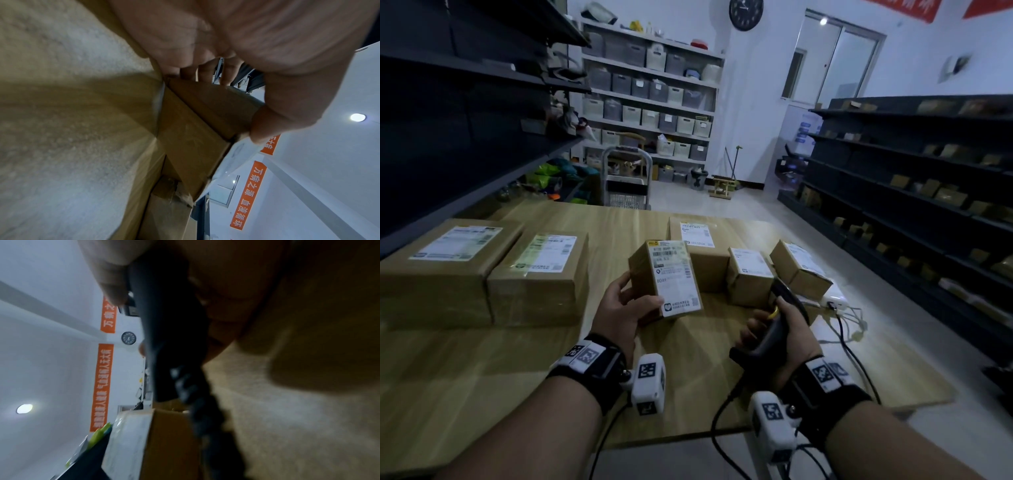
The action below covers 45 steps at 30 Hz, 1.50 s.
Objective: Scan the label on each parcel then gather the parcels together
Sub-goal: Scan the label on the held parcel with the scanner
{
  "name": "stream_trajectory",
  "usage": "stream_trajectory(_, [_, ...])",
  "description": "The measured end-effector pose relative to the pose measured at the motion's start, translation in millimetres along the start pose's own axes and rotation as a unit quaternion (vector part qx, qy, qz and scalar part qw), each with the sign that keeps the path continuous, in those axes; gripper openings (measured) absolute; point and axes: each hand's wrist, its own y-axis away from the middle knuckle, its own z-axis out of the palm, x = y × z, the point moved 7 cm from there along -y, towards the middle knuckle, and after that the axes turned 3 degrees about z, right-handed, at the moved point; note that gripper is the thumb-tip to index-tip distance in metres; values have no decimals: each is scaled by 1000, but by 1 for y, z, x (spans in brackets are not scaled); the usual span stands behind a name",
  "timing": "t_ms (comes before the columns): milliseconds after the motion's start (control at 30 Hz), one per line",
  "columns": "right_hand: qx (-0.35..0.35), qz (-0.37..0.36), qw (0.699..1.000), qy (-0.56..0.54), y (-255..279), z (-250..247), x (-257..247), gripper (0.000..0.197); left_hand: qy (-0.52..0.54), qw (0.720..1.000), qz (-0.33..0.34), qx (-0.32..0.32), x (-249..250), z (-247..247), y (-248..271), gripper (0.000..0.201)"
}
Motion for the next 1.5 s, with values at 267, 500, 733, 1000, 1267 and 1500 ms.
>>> stream_trajectory(267, [-7, -30, 996, -87, -21, -19, 3, 66, 0, 1000, 8, 30, 1, 0, -2, 42])
stream_trajectory(500, [-34, -17, 995, -97, -29, -21, 5, 73, 5, 997, 4, 80, -6, -7, 1, 54])
stream_trajectory(733, [-49, 6, 992, -114, -34, -20, 3, 72, -29, 993, 35, 106, 31, 25, -2, 66])
stream_trajectory(1000, [-50, 28, 992, -115, -42, -25, 3, 75, -133, 988, -4, 77, 78, 112, -84, 31])
stream_trajectory(1267, [-50, 19, 994, -94, -48, -33, 4, 74, -291, 947, -36, 132, 51, 98, -176, 82])
stream_trajectory(1500, [-54, 14, 993, -101, -55, -32, 7, 77, -363, 916, 14, 171, 57, 68, -166, 100])
